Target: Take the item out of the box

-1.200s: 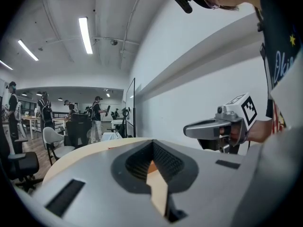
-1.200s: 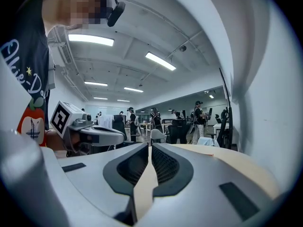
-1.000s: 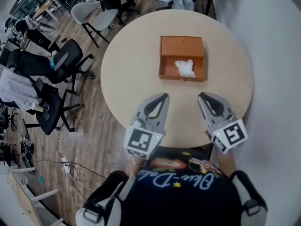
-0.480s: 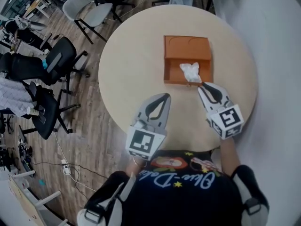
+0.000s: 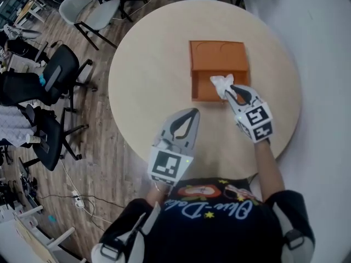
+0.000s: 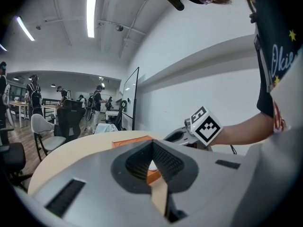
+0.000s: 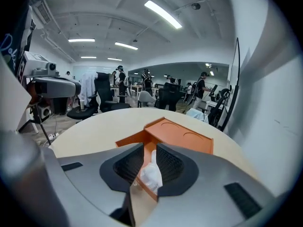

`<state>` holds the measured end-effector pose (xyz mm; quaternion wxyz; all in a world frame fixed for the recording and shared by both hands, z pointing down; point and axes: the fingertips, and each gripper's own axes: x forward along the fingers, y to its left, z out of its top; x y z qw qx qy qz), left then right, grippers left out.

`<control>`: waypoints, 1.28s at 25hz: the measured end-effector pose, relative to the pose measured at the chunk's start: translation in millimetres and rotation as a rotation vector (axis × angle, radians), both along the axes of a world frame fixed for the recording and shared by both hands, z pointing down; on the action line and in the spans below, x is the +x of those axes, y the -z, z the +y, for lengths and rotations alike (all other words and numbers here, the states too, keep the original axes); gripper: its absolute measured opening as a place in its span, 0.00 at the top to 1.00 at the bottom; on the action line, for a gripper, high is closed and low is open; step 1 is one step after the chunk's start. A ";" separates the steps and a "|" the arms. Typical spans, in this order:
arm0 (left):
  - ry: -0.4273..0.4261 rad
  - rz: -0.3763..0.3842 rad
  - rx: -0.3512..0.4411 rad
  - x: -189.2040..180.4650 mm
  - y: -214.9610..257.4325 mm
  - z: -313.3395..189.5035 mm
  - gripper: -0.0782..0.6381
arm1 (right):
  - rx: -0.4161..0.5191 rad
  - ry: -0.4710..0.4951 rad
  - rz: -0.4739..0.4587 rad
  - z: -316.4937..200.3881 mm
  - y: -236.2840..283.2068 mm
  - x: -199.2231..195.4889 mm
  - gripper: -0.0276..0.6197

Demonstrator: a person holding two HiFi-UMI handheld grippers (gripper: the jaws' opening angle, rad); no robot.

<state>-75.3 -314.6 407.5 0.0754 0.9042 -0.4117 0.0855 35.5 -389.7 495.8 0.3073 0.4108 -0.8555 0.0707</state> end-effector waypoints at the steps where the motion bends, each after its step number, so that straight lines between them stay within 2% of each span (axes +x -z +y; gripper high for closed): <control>1: -0.003 -0.001 -0.002 -1.6 -1.7 -2.7 0.91 | -0.020 0.005 0.022 -3.5 -7.6 -0.3 0.86; 12: 0.036 0.002 -0.040 -27.2 -22.8 -28.9 0.91 | -0.206 0.026 0.233 -35.3 -87.8 11.2 0.86; 28: 0.041 0.006 -0.076 -29.1 -32.6 -32.4 0.91 | -0.305 0.031 0.292 -45.4 -118.5 12.0 0.86; 30: 0.042 0.006 -0.076 -28.5 -31.2 -31.8 0.91 | -0.304 0.043 0.297 -44.9 -118.7 11.7 0.93; 32: 0.047 0.006 -0.074 -30.2 -29.3 -30.8 0.91 | -0.303 0.044 0.303 -43.9 -117.8 11.5 0.95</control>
